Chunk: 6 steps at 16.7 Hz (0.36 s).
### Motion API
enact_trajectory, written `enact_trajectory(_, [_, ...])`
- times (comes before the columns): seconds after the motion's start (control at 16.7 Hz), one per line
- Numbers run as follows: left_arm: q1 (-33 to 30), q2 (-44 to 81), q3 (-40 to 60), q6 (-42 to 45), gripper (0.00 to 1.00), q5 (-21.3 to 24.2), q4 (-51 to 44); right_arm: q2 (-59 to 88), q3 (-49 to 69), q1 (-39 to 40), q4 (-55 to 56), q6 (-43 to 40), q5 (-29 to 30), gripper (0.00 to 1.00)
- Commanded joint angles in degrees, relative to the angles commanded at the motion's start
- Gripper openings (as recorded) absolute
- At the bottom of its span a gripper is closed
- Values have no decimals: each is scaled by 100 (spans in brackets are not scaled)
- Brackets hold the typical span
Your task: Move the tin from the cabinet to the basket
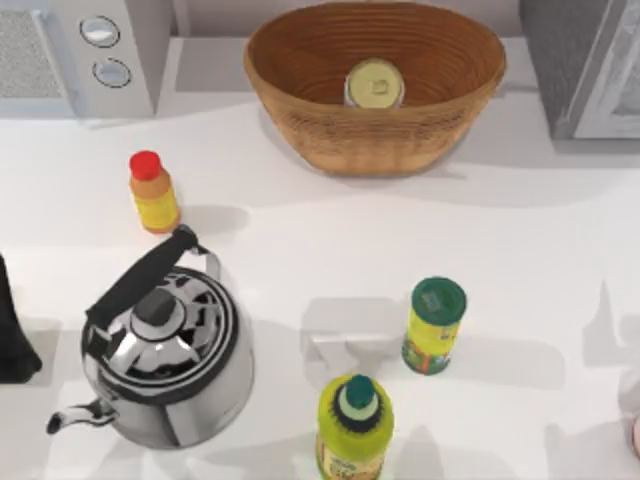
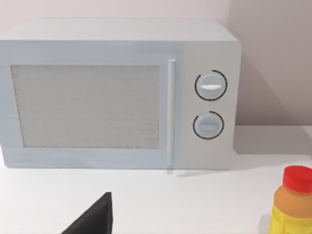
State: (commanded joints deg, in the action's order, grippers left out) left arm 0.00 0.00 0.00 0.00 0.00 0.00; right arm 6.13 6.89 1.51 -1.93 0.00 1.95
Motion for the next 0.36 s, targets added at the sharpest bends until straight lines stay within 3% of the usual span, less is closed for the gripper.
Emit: enact_trajectory(0.36, [0, 0, 0, 0, 100, 0, 0, -613, -689, -150, 193, 0, -195, 100])
